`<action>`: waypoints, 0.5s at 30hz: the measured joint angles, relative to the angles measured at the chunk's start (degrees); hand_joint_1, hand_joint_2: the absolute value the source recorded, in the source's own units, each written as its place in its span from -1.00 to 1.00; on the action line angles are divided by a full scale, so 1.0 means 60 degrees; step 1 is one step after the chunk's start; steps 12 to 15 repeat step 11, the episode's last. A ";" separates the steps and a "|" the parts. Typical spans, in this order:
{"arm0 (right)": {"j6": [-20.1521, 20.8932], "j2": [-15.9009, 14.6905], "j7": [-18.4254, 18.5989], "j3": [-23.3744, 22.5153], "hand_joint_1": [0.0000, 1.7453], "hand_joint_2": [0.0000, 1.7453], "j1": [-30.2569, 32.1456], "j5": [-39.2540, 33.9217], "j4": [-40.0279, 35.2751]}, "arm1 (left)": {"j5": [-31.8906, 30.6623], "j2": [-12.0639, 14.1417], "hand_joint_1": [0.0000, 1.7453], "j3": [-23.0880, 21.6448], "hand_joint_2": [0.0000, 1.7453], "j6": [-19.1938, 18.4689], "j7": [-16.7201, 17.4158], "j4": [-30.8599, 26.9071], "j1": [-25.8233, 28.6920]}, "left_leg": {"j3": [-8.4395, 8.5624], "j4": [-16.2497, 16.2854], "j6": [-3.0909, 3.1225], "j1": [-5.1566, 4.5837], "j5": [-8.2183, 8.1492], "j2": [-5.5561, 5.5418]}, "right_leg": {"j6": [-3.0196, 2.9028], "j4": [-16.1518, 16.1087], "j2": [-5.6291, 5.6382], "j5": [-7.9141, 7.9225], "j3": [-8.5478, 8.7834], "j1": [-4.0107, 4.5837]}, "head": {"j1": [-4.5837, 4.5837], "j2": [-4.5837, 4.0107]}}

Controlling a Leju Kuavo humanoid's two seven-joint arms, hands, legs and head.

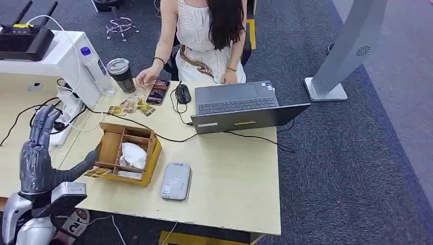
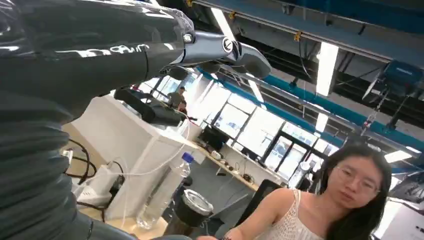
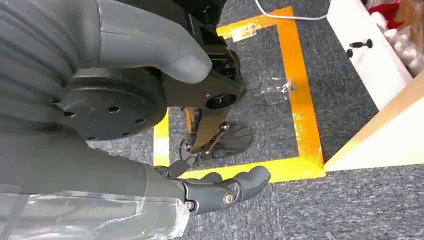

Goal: Pass the card to the sensor for recognition and then transmit it.

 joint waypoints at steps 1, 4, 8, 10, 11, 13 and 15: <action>0.0000 0.0000 0.0004 -0.0040 -1.00 1.00 0.0002 0.0000 0.0000 | -0.0025 0.0000 -1.00 0.0119 1.00 -0.0021 0.0003 -0.0141 0.0088 | 0.0002 0.0000 0.0002 0.0000 0.0002 0.0000 | -0.0002 0.0000 -0.0001 0.0002 0.0003 0.0000 | 0.0000 0.0000; 0.0000 -0.0004 0.0004 -0.0091 -1.00 1.00 0.0002 0.0000 0.0004 | -0.0055 0.0000 -1.00 0.0320 1.00 -0.0036 0.0000 -0.0422 0.0282 | 0.0006 0.0001 0.0006 0.0000 0.0009 -0.0001 | -0.0004 0.0001 -0.0009 0.0009 0.0008 0.0000 | 0.0004 0.0000; 0.0007 -0.0004 0.0004 -0.0113 -1.00 1.00 0.0002 -0.0018 0.0004 | 0.0242 0.0000 -1.00 0.0488 1.00 -0.0190 -0.0037 -0.0670 0.0476 | 0.0008 0.0000 0.0005 -0.0001 0.0009 -0.0007 | -0.0003 0.0004 -0.0013 0.0010 0.0023 0.0000 | 0.0004 0.0000; 0.0134 -0.0004 0.0000 -0.0160 -1.00 1.00 0.0007 -0.0156 0.0004 | 0.1624 -0.0004 -1.00 0.0802 1.00 -0.0719 -0.0504 -0.0999 0.1024 | 0.0022 -0.0005 -0.0003 -0.0001 -0.0002 0.0021 | -0.0003 0.0006 0.0024 0.0009 0.0030 0.0005 | 0.0004 0.0000; 0.0222 -0.0004 -0.0004 -0.0219 -1.00 1.00 0.0039 -0.0255 0.0007 | 0.2758 -0.0026 -1.00 0.1232 1.00 -0.1226 -0.0941 -0.1268 0.1398 | 0.0030 -0.0004 -0.0008 -0.0001 -0.0012 0.0046 | -0.0004 0.0004 0.0048 0.0008 0.0021 0.0006 | 0.0000 0.0000; 0.0222 -0.0004 -0.0004 -0.0219 -1.00 1.00 0.0039 -0.0255 0.0007 | 0.2758 -0.0026 -1.00 0.1232 1.00 -0.1226 -0.0941 -0.1268 0.1398 | 0.0030 -0.0004 -0.0008 -0.0001 -0.0012 0.0046 | -0.0004 0.0004 0.0048 0.0008 0.0021 0.0006 | 0.0000 0.0000; 0.0222 -0.0004 -0.0004 -0.0219 -1.00 1.00 0.0039 -0.0255 0.0007 | 0.2758 -0.0026 -1.00 0.1232 1.00 -0.1226 -0.0941 -0.1268 0.1398 | 0.0030 -0.0004 -0.0008 -0.0001 -0.0012 0.0046 | -0.0004 0.0004 0.0048 0.0008 0.0021 0.0006 | 0.0000 0.0000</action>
